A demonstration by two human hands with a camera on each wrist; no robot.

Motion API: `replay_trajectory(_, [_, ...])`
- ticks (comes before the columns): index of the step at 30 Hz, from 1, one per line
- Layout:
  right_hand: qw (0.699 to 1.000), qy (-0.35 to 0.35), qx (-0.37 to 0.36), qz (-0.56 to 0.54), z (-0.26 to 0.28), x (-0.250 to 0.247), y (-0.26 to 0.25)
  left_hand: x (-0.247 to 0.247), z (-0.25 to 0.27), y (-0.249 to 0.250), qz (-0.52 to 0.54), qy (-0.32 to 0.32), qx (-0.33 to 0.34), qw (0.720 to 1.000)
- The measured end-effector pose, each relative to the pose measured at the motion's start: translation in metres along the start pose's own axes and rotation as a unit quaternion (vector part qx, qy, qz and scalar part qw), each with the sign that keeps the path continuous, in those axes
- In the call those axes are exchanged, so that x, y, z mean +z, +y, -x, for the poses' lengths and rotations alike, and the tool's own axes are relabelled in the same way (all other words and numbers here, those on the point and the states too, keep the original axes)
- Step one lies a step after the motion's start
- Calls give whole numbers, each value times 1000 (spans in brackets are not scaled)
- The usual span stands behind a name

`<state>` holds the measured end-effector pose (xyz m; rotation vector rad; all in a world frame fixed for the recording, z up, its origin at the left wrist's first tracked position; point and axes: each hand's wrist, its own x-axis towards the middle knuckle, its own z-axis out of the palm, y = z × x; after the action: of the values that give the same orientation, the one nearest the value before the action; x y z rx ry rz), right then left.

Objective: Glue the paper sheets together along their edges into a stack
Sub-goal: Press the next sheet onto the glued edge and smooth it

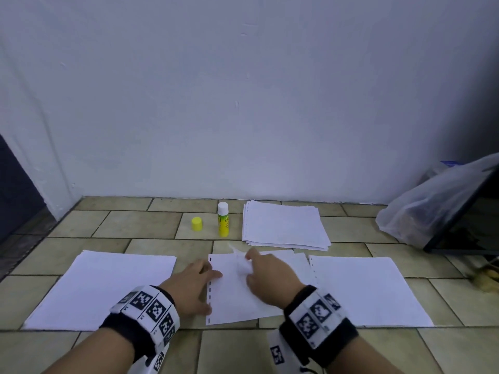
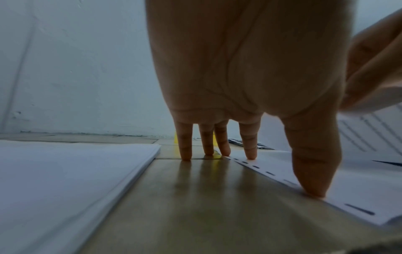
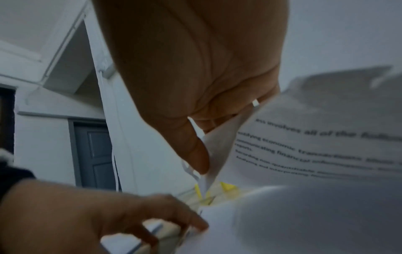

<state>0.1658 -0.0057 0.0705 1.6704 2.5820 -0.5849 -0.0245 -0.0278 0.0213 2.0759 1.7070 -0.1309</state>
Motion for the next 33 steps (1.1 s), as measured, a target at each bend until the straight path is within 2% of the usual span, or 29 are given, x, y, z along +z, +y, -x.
replay_trajectory(5, [997,-55,-4,-46,-18,23,-12,1,0,0,-20,0,-14,1000])
replay_trajectory(10, [995,-80,-6,-62,-19,28,-8,-4,-1,4,-128,8,-29,991])
replay_trajectory(15, [996,-67,-4,-61,-19,32,-7,-5,-2,7,-82,23,-36,996])
replay_trajectory(22, [997,-73,-11,-4,-16,37,-6,0,7,4,-118,19,-41,992])
replay_trajectory(33, [995,-90,2,41,-14,41,-9,2,12,7,-24,27,-48,998])
